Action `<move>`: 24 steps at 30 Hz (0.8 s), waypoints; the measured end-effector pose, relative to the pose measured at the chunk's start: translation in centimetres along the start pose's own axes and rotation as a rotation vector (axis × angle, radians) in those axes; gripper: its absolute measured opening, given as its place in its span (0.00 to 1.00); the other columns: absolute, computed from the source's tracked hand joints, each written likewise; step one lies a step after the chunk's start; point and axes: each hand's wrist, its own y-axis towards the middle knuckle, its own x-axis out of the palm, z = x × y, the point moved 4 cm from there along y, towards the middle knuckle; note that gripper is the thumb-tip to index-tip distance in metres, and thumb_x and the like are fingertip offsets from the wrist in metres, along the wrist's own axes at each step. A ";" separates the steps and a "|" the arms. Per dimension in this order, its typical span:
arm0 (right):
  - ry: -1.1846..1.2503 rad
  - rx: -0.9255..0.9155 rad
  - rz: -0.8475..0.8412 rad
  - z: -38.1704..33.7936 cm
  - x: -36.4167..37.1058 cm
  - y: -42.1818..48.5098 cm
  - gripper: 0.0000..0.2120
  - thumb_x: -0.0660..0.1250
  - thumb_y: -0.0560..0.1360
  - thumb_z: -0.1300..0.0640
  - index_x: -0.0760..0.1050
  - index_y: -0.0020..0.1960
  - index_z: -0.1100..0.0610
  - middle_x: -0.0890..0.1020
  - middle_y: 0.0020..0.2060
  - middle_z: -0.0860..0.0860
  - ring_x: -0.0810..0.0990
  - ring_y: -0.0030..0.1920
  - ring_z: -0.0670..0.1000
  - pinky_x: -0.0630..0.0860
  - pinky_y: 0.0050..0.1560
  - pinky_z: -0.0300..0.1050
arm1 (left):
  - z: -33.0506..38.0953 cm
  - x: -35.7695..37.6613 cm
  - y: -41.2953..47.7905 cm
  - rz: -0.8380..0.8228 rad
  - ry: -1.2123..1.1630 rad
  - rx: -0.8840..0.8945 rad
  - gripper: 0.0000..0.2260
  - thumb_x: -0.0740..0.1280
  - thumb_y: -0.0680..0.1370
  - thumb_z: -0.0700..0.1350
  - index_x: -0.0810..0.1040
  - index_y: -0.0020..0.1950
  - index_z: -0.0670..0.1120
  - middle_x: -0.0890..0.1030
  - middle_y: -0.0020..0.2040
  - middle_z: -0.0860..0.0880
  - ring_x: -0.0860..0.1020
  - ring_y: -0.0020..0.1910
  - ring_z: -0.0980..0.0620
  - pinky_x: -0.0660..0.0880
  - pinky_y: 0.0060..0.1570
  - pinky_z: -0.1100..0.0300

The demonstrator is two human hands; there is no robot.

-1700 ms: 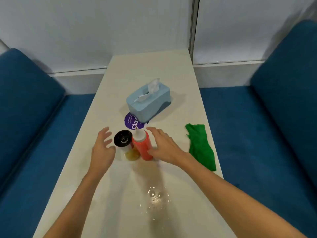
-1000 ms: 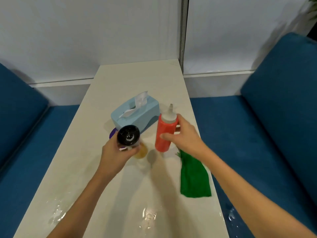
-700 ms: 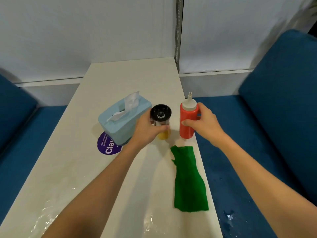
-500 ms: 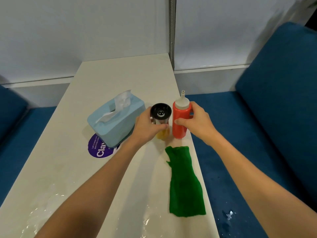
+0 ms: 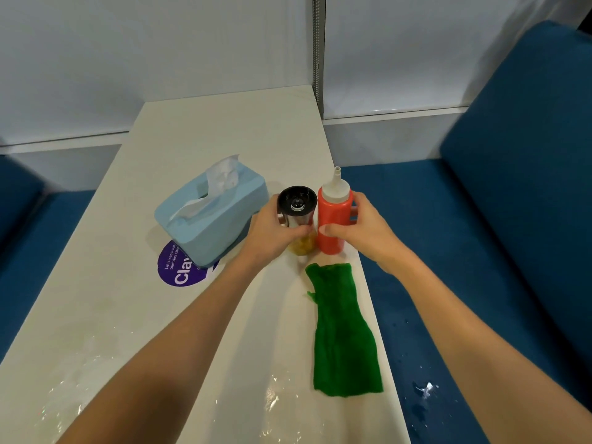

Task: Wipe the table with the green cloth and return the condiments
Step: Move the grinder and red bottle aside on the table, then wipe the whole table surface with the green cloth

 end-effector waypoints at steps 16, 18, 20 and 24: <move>-0.717 0.407 0.098 6.2 5.4 -11.8 0.31 0.70 0.70 0.39 0.61 0.59 0.57 0.70 0.58 0.55 0.71 0.59 0.57 0.71 0.49 0.50 | -1.6 8.0 -7.7 -0.018 0.303 -0.431 0.28 0.69 0.74 0.55 0.64 0.65 0.41 0.73 0.62 0.41 0.74 0.61 0.40 0.73 0.58 0.48; -0.697 0.389 0.114 6.2 5.1 -11.8 0.29 0.71 0.70 0.42 0.62 0.59 0.57 0.70 0.58 0.56 0.70 0.58 0.58 0.72 0.51 0.51 | -1.4 8.3 -8.0 -0.039 0.245 -0.508 0.24 0.70 0.74 0.53 0.67 0.63 0.42 0.76 0.60 0.42 0.76 0.59 0.41 0.74 0.57 0.49; -0.679 0.346 0.115 6.4 4.8 -12.0 0.31 0.71 0.71 0.42 0.61 0.64 0.56 0.69 0.60 0.56 0.69 0.59 0.58 0.71 0.55 0.52 | -1.8 8.2 -8.2 -0.067 0.071 -0.569 0.20 0.70 0.74 0.50 0.72 0.60 0.41 0.78 0.58 0.42 0.77 0.57 0.41 0.76 0.57 0.49; -0.792 -0.088 0.166 5.3 5.7 -12.9 0.40 0.65 0.71 0.37 0.51 0.76 0.46 0.65 0.68 0.53 0.65 0.66 0.58 0.65 0.63 0.58 | -2.2 6.3 -9.2 0.025 -0.193 -0.610 0.17 0.69 0.75 0.47 0.74 0.61 0.41 0.79 0.57 0.43 0.78 0.55 0.44 0.77 0.56 0.50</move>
